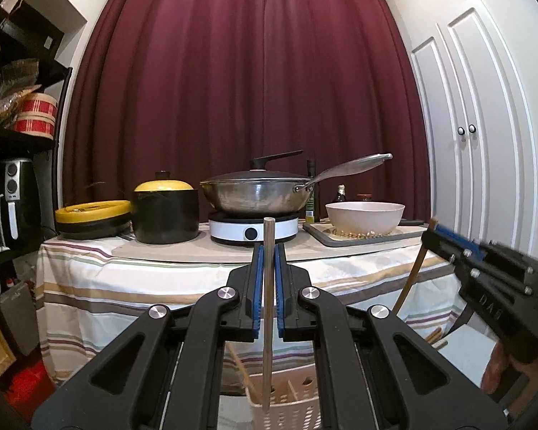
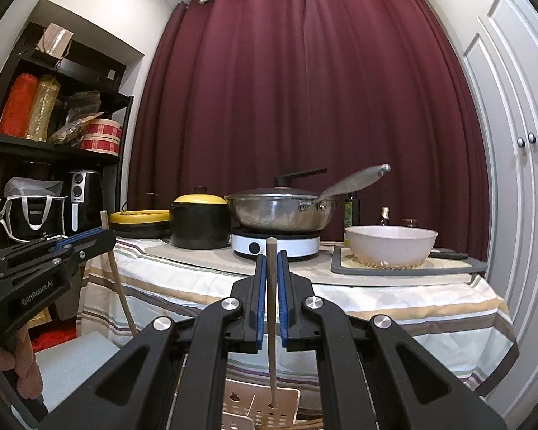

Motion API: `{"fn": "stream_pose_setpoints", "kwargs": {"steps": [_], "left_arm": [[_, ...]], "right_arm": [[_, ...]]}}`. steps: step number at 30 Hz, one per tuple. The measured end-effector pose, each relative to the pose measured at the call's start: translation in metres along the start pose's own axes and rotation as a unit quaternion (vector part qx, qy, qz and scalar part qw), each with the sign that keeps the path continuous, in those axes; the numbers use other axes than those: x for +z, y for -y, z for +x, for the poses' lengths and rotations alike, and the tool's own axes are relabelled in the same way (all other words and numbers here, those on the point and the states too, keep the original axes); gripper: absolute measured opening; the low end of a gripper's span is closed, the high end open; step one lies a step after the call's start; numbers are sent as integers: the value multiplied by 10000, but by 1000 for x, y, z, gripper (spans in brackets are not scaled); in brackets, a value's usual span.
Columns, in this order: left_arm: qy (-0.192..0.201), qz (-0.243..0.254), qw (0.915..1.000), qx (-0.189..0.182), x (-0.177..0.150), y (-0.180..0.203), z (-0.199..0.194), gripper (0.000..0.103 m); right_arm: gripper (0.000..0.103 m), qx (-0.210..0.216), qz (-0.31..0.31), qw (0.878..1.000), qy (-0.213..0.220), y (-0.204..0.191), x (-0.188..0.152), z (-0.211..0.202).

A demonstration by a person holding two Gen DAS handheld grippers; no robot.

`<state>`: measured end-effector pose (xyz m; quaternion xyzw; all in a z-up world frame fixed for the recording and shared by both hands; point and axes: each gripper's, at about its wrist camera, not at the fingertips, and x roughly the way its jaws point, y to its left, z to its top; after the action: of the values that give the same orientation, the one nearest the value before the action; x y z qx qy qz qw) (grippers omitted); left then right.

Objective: Organize utensils
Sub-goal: 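Lower both chopsticks into the caddy and open both grippers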

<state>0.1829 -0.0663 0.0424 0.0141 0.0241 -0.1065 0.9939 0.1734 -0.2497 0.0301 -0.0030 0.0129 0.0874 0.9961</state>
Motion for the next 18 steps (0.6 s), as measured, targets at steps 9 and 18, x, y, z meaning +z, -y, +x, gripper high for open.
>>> {"fn": "stream_pose_setpoints", "kwargs": {"steps": [9, 18], "left_arm": [[160, 59, 9998, -60, 12, 5, 8, 6], [82, -4, 10000, -20, -3, 2, 28, 6]], "right_arm": [[7, -12, 49, 10000, -82, 4, -6, 15], [7, -22, 52, 9999, -159, 5, -14, 22]]}}
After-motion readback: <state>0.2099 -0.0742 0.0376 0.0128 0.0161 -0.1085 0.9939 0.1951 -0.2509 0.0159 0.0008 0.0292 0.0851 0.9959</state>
